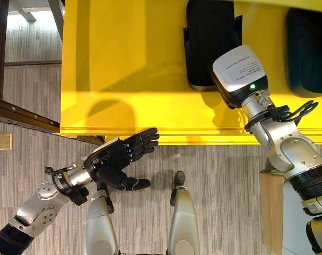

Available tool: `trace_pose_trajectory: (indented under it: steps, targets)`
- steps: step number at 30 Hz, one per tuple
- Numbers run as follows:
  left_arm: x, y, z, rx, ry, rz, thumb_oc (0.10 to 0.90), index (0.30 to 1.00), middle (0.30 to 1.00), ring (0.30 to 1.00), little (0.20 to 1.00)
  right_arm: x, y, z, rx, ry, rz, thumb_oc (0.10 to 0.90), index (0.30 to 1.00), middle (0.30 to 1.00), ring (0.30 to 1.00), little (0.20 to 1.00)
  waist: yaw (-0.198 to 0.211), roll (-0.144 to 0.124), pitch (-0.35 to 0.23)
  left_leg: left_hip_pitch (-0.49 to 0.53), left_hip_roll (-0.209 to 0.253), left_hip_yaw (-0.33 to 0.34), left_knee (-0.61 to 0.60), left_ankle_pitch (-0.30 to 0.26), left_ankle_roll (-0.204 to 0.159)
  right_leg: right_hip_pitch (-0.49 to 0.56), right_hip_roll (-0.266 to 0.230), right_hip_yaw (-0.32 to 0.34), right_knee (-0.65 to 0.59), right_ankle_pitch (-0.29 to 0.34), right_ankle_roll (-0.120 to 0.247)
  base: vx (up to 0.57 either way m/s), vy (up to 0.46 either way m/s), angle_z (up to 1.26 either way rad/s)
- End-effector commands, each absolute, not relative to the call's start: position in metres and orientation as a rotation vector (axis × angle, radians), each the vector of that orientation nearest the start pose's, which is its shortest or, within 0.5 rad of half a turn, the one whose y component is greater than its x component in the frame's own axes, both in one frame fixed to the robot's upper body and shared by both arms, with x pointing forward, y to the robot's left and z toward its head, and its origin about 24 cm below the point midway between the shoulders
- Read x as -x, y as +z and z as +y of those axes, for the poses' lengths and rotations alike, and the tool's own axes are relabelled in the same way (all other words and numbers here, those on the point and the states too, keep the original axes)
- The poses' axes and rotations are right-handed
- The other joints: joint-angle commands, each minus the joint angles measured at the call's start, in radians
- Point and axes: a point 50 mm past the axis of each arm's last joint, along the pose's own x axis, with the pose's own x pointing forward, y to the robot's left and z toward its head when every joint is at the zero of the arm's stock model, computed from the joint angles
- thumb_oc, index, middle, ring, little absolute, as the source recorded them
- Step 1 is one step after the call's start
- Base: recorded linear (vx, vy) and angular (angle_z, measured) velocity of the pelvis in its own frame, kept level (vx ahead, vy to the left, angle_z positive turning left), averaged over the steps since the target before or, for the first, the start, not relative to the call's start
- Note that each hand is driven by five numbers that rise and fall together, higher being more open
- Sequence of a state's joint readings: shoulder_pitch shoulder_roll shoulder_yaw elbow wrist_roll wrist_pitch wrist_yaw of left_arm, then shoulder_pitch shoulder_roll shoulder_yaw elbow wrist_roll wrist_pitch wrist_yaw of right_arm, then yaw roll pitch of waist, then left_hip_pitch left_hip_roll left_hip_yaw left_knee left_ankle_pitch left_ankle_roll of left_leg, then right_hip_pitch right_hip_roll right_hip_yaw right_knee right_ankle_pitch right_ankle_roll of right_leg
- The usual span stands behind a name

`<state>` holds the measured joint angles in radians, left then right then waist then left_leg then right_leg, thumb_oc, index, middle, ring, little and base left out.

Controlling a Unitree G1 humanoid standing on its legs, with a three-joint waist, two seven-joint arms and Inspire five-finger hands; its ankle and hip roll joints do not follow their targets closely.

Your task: Move parts from the plastic box to the shelf.

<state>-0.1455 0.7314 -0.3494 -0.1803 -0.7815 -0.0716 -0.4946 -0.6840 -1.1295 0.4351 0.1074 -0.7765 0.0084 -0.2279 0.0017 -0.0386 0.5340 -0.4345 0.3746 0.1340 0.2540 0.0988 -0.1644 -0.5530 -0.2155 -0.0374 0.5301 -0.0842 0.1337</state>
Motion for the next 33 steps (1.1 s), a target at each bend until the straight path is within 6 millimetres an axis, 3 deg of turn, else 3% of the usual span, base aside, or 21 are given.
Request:
trace_pose_trajectory:
  steps: [1, 9, 17, 26, 33]
  targets:
    - [-0.232, 0.143, 0.138, 0.097, -1.038, -0.3, 0.9, 1.0, 1.0, 1.0, 1.0, -0.313, 0.278, -0.245, 1.899, -0.334, -0.685, 0.9, 1.0, 1.0, 1.0, 1.0, -0.014, -0.006, -0.014, 0.015, 0.029, -0.015, 0.031, -0.06, 0.035, 0.032, -0.02, -0.064, 0.016, -0.041, -0.042, 0.0, 0.0, 0.0]
    - [-0.231, 0.143, 0.138, 0.088, -1.033, -0.293, 0.9, 1.0, 1.0, 1.0, 1.0, -0.31, 0.278, -0.241, 1.933, -0.298, -0.715, 0.9, 1.0, 1.0, 1.0, 1.0, -0.021, -0.005, -0.014, 0.036, 0.033, -0.004, 0.027, -0.063, 0.034, 0.044, -0.021, -0.059, 0.009, -0.039, -0.039, 0.0, 0.006, -0.01]
    - [-0.229, 0.139, 0.134, 0.084, -1.072, -0.274, 0.9, 1.0, 1.0, 1.0, 1.0, -0.299, 0.285, -0.233, 1.795, -0.341, -0.863, 0.9, 1.0, 1.0, 1.0, 1.0, -0.03, -0.001, -0.014, 0.055, 0.032, 0.002, 0.026, -0.07, 0.033, 0.058, -0.022, -0.053, 0.008, -0.04, -0.038, 0.01, 0.018, 0.0]
    - [-0.229, 0.14, 0.132, 0.113, -1.045, -0.299, 0.9, 1.0, 1.0, 1.0, 1.0, -0.286, 0.297, -0.234, 1.696, -0.507, -1.028, 0.9, 1.0, 1.0, 1.0, 1.0, -0.037, 0.009, -0.014, 0.069, 0.027, 0.005, 0.033, -0.08, 0.036, 0.071, -0.023, -0.045, 0.021, -0.054, -0.04, 0.01, 0.026, -0.03]
    - [-0.227, 0.137, 0.131, 0.117, -1.055, -0.3, 0.9, 1.0, 1.0, 1.0, 1.0, -0.28, 0.301, -0.24, 1.678, -0.578, -1.038, 0.9, 1.0, 1.0, 1.0, 1.0, -0.036, 0.016, -0.014, 0.067, 0.021, 0.0, 0.036, -0.083, 0.036, 0.07, -0.028, -0.046, 0.029, -0.058, -0.038, 0.0, 0.0, 0.0]
